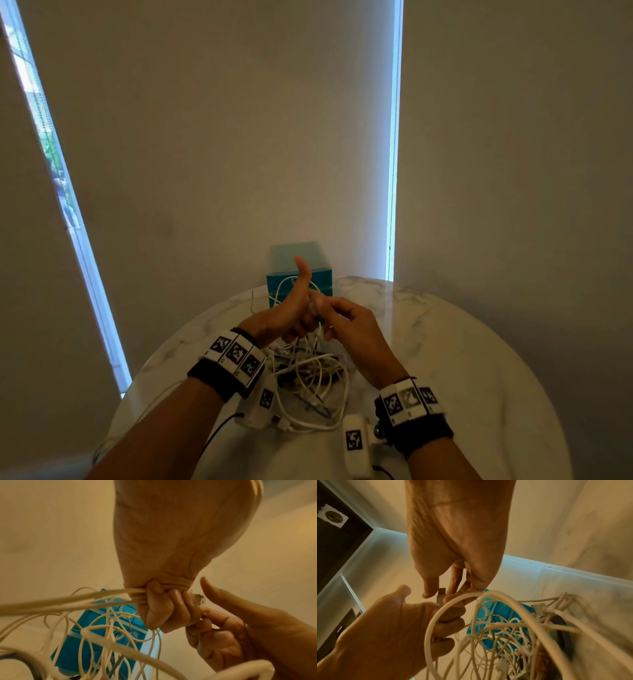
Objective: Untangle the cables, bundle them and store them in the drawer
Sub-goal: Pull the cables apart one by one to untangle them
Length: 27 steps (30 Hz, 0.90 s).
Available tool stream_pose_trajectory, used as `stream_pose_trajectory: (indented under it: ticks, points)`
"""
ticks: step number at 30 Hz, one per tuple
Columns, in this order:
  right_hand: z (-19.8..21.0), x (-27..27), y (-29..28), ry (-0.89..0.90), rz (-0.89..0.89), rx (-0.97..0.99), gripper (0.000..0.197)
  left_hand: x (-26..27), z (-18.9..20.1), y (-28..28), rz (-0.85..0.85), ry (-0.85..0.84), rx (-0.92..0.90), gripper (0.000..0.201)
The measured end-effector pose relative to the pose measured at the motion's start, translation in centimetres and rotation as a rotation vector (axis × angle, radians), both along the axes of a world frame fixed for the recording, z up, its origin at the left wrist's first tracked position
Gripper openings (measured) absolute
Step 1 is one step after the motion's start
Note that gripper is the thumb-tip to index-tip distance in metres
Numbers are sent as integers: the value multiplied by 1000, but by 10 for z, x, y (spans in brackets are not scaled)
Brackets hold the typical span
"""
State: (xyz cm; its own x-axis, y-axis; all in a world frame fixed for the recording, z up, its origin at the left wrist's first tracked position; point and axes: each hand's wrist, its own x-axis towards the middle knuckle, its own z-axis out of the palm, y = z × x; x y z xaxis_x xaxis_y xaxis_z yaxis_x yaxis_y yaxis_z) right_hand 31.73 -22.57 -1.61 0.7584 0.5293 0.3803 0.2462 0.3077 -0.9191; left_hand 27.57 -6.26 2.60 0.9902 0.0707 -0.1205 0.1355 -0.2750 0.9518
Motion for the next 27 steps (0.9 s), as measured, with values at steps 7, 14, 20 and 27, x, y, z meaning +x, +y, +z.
stream_pose_trajectory:
  ticks: [7, 14, 20, 27]
  points:
    - [5, 0, 8, -42, -14, -26, 17, -6, 6, 14, 143, -58, -68, 136]
    - [57, 42, -3, -56, -368, 105, 18, -72, 15, 93, 181, 31, 305, 103]
    - [64, 13, 5, -154, -160, -47, 16, -109, 8, 187, 427, -25, 927, 91]
    - [35, -13, 34, -21, -105, 90, 17, -95, 83, 194, 816, -564, 1387, 45]
